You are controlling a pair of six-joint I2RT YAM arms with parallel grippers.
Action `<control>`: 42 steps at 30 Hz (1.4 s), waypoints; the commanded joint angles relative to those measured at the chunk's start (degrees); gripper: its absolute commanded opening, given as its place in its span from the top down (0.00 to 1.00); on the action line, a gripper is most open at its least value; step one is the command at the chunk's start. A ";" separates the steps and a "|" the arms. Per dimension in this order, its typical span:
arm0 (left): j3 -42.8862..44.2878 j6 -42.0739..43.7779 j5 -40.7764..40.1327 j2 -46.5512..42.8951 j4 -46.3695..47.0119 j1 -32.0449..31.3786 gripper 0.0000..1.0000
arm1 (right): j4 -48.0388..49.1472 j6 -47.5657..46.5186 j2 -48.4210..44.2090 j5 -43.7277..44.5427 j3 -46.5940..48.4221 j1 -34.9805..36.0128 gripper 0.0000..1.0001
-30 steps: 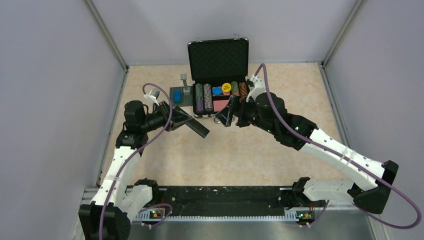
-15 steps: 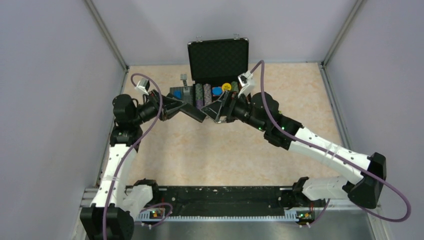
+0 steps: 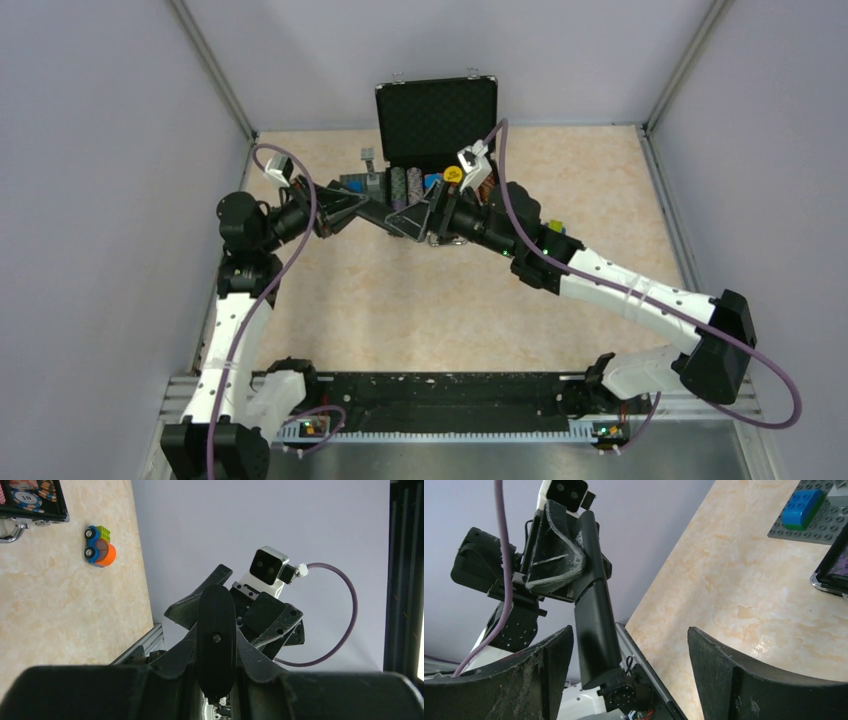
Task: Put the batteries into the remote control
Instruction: Load the battery cover into the remote control.
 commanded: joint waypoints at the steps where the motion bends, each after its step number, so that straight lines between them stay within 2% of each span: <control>1: 1.39 -2.43 -0.40 -2.00 4.87 0.27 1.00 | 4.35 0.59 1.20 -2.33 0.47 -0.11 0.19; 3: 1.21 -3.69 -0.80 -2.41 5.67 0.24 1.00 | 5.04 0.67 1.61 -2.85 0.21 -0.09 0.22; 9: -0.02 -9.35 -2.15 -3.57 11.03 0.22 1.00 | 6.96 1.41 2.54 -3.83 -0.92 -0.05 0.41; 11: 0.10 -10.00 -2.12 -3.54 11.42 0.29 1.00 | 7.23 1.82 2.99 -4.12 -0.74 -0.06 0.43; 17: 0.17 -11.37 -1.81 -3.55 11.50 0.23 1.00 | 8.02 3.24 4.88 -5.02 0.48 -0.04 0.49; 37: -0.66 -11.71 -0.96 -3.80 11.61 0.23 1.00 | 16.10 12.22 10.14 -10.68 1.86 -1.84 0.54; 42: -0.63 -8.47 -1.04 -4.14 8.62 0.23 1.00 | 17.58 14.13 10.81 -12.22 2.20 -2.59 0.63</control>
